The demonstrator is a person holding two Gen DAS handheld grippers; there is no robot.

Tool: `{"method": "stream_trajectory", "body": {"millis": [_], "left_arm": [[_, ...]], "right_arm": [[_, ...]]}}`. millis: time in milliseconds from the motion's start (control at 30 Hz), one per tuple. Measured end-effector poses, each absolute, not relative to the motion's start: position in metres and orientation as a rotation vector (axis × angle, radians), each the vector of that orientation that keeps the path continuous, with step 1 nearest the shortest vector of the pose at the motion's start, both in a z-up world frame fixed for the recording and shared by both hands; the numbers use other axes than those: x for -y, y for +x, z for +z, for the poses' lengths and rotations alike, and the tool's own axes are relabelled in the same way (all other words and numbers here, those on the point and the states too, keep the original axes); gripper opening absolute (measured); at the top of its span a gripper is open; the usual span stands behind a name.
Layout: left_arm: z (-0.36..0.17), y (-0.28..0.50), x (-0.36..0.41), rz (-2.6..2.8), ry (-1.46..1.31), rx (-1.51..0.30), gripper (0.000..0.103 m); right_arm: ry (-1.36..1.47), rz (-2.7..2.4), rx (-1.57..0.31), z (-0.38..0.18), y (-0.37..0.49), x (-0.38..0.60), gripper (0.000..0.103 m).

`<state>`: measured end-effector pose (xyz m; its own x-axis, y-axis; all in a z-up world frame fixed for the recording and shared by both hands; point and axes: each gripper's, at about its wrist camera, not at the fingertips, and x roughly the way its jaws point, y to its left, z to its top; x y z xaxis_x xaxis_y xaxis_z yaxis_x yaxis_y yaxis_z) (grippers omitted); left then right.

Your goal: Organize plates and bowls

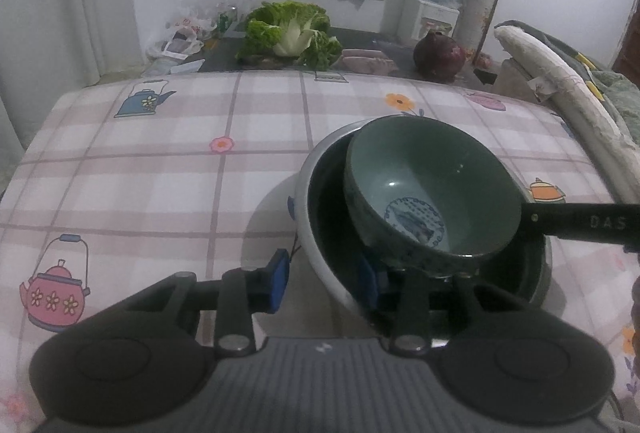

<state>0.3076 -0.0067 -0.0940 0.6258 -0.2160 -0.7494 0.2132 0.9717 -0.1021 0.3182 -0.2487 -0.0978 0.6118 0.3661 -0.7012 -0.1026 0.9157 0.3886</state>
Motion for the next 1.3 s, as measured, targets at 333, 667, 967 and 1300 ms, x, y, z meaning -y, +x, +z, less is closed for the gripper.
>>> {"method": "stream_trajectory", "body": {"millis": [333, 667, 967, 1300], "left_arm": [[-0.101, 0.314, 0.009, -0.228, -0.023, -0.855, 0.024], [-0.1, 0.316, 0.01, -0.218, -0.045, -0.864, 0.019], [-0.098, 0.313, 0.01, -0.215, -0.053, -0.874, 0.018], [-0.091, 0.308, 0.011, -0.214, -0.057, -0.857, 0.018]], "right_arm": [[0.37, 0.286, -0.882, -0.111, 0.331, 0.247, 0.015], [0.381, 0.293, -0.871, -0.113, 0.329, 0.244, 0.011], [0.375, 0.286, -0.86, -0.11, 0.325, 0.243, 0.011], [0.377, 0.285, -0.843, -0.103, 0.319, 0.245, 0.011]]}}
